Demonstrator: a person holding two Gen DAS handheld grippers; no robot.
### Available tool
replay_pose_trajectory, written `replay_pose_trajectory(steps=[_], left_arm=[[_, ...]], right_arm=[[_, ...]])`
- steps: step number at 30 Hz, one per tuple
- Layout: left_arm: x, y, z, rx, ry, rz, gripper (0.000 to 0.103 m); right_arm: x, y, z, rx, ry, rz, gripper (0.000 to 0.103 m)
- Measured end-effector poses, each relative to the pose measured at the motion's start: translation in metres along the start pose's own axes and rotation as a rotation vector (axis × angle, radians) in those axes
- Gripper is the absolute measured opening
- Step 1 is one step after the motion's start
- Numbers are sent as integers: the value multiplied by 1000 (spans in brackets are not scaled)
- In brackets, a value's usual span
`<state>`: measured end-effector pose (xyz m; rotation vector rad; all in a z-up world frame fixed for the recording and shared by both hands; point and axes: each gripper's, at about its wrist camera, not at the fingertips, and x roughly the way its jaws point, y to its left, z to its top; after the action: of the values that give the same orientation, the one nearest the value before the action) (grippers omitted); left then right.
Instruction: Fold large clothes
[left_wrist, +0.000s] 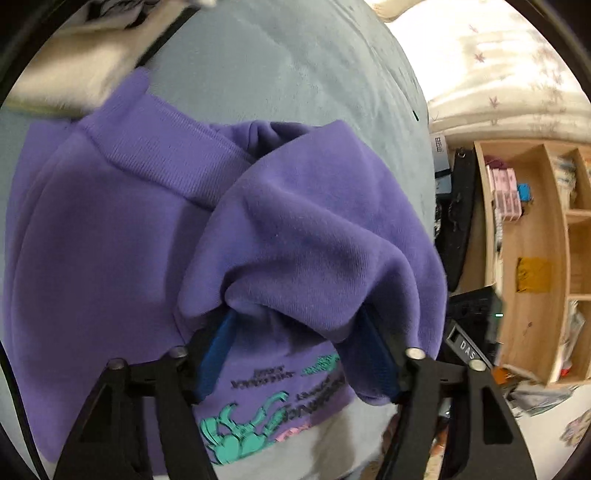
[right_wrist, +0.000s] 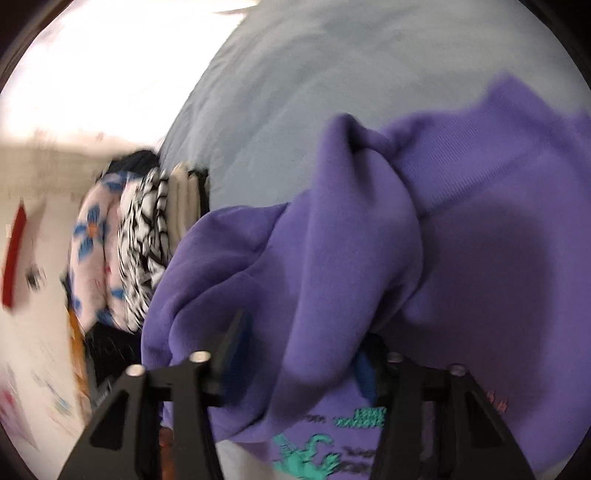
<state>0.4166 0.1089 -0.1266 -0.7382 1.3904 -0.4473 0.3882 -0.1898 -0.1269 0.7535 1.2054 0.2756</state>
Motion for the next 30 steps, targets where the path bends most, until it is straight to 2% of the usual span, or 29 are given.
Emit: replay_pose_trajectory(steps=[1, 4, 10, 14, 15, 18, 21, 23, 25, 28, 30], left_arm=[[1, -2, 1, 18, -19, 30, 40], [2, -15, 6, 98, -87, 94, 19], [1, -56, 23, 330, -288, 158, 13], [4, -64, 37, 407, -418, 160, 13], [6, -62, 39, 400, -427, 162, 12], [17, -44, 37, 325, -381, 132, 12], [13, -29, 17, 298, -331, 92, 12], [11, -20, 4, 244, -267, 91, 11], [10, -7, -10, 180, -180, 63, 6], [15, 2, -42, 151, -105, 77, 5], [19, 7, -64, 142, -80, 83, 5]], right_arm=[[0, 6, 0, -50, -7, -7, 25], [-5, 16, 4, -138, -64, -19, 20], [-13, 41, 31, -301, -225, -28, 16], [-10, 50, 46, -417, -353, -64, 15], [-8, 48, 48, -427, -362, -72, 15], [3, 35, 42, -425, -318, -76, 15], [5, 21, 21, -428, -240, -93, 15], [3, 8, 9, -373, -158, -66, 15], [-2, -8, -5, -309, -75, -47, 15], [-7, -26, -23, -239, -3, -39, 15], [-11, -34, -34, -222, 9, -37, 15]])
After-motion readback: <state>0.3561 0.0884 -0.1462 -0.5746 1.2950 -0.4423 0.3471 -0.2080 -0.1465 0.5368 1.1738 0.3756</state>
